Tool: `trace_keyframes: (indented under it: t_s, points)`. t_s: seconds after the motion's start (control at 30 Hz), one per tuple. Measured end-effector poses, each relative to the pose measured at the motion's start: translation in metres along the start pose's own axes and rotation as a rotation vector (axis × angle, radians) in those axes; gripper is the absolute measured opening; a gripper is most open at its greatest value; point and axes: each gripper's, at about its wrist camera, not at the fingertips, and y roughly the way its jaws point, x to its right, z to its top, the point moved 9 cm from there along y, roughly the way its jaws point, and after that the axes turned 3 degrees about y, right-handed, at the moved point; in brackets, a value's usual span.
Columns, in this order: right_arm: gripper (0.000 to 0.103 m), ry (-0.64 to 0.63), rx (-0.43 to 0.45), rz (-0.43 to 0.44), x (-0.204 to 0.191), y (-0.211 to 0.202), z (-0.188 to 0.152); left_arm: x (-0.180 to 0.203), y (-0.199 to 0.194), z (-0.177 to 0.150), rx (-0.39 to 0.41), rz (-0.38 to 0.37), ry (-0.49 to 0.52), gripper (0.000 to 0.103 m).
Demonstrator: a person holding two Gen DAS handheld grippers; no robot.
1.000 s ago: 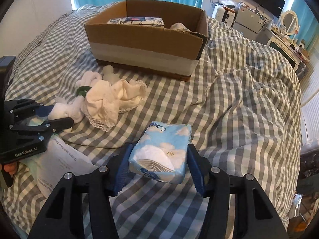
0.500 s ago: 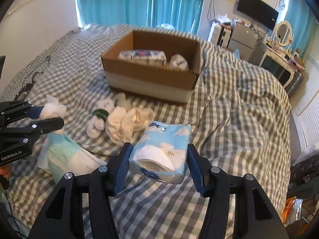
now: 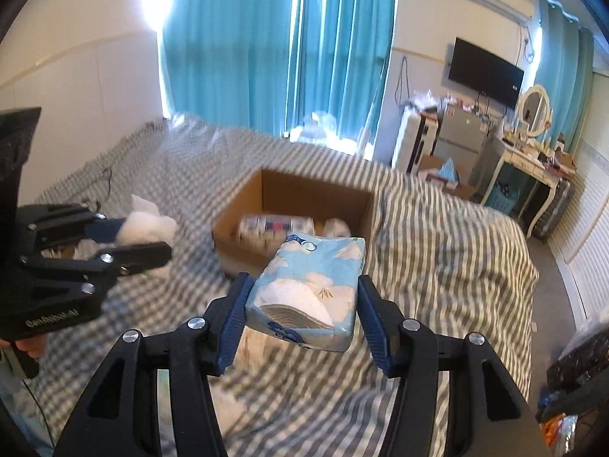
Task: Organize soft objects
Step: 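Carry both items into the cardboard box and open both tools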
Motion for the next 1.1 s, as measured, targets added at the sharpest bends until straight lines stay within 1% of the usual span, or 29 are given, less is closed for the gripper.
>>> trace_keyframes:
  t_s: [0.17, 0.3, 0.4, 0.53, 0.67, 0.8, 0.9, 0.97, 1.03, 1.1]
  points:
    - [0.055, 0.001, 0.052, 0.033, 0.006, 0.009, 0.042, -0.016, 0.019, 0.039, 0.036, 0.019, -0.005, 0.031]
    - [0.055, 0.023, 0.07, 0.039, 0.016, 0.029, 0.073, -0.036, 0.043, 0.063, 0.035, 0.007, -0.045, 0.031]
    - [0.055, 0.024, 0.075, 0.034, 0.022, 0.051, 0.091, -0.044, 0.062, 0.076, 0.026, 0.031, -0.027, 0.031]
    - [0.055, 0.041, 0.055, 0.048, 0.032, 0.095, 0.107, -0.056, 0.098, 0.085, -0.007, 0.053, -0.011, 0.031]
    - [0.055, 0.048, 0.011, 0.05, 0.04, 0.144, 0.109, -0.072, 0.141, 0.08, -0.063, 0.069, -0.014, 0.031]
    - [0.055, 0.075, -0.039, 0.066, 0.047, 0.187, 0.098, -0.085, 0.181, 0.06, -0.129, 0.083, -0.015, 0.031]
    - [0.055, 0.073, -0.076, 0.062, 0.051, 0.216, 0.091, -0.085, 0.198, 0.048, -0.166, 0.083, -0.018, 0.031]
    - [0.055, 0.075, -0.09, 0.072, 0.051, 0.228, 0.087, -0.085, 0.205, 0.045, -0.175, 0.076, -0.015, 0.031]
    - [0.055, 0.076, -0.095, 0.076, 0.052, 0.237, 0.085, -0.081, 0.207, 0.046, -0.163, 0.069, -0.008, 0.032]
    - [0.057, 0.083, -0.091, 0.076, 0.054, 0.243, 0.085, -0.077, 0.207, 0.048, -0.143, 0.075, 0.002, 0.037]
